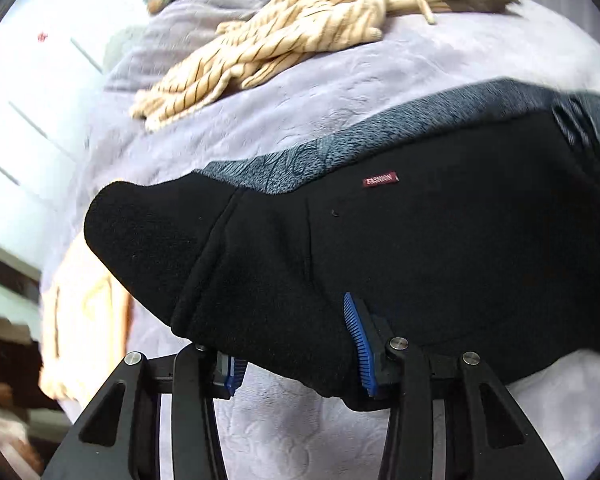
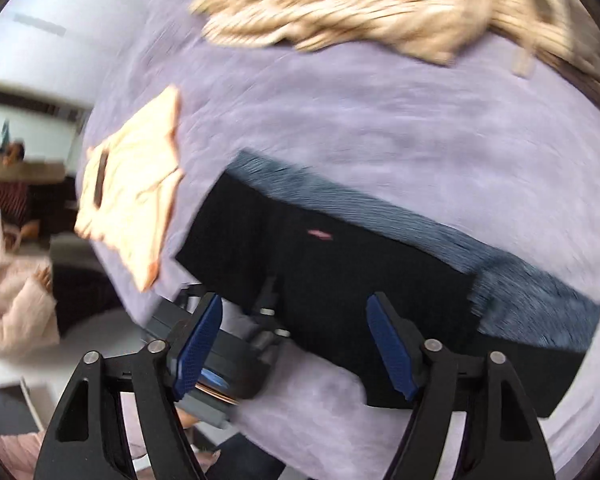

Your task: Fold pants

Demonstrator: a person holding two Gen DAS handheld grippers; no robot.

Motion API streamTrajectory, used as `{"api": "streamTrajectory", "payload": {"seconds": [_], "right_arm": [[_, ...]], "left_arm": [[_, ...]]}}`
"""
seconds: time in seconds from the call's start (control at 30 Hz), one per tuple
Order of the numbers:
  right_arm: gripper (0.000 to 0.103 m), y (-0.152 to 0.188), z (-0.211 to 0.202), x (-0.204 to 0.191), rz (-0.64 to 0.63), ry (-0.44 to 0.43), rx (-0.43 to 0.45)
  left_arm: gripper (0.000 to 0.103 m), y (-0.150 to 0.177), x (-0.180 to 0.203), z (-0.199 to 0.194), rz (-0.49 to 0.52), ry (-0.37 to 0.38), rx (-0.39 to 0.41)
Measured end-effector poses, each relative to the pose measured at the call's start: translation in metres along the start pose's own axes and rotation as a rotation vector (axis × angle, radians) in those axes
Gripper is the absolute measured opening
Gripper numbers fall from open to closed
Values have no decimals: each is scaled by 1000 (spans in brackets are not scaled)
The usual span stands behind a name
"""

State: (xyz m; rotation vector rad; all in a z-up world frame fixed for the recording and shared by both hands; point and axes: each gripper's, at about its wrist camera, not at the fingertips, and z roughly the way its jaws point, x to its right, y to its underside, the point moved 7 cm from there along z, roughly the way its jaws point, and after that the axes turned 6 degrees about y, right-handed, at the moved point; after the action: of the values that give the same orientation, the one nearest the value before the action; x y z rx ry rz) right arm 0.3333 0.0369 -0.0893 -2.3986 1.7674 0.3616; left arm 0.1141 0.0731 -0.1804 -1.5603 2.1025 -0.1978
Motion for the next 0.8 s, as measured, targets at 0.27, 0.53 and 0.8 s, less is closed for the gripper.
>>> {"api": "streamTrajectory", "payload": {"seconds": [0.27, 0.53, 0.8], "right_arm": [[80, -36, 86, -105, -273, 62, -214], [17, -39, 145, -84, -225, 103, -352], [17, -16, 45, -25, -122, -184, -123]], "left_arm": [[45, 2, 2, -2, 0, 2, 1], [45, 1, 4, -3, 36, -21, 29], [45, -47, 43, -83, 79, 15, 206]]}}
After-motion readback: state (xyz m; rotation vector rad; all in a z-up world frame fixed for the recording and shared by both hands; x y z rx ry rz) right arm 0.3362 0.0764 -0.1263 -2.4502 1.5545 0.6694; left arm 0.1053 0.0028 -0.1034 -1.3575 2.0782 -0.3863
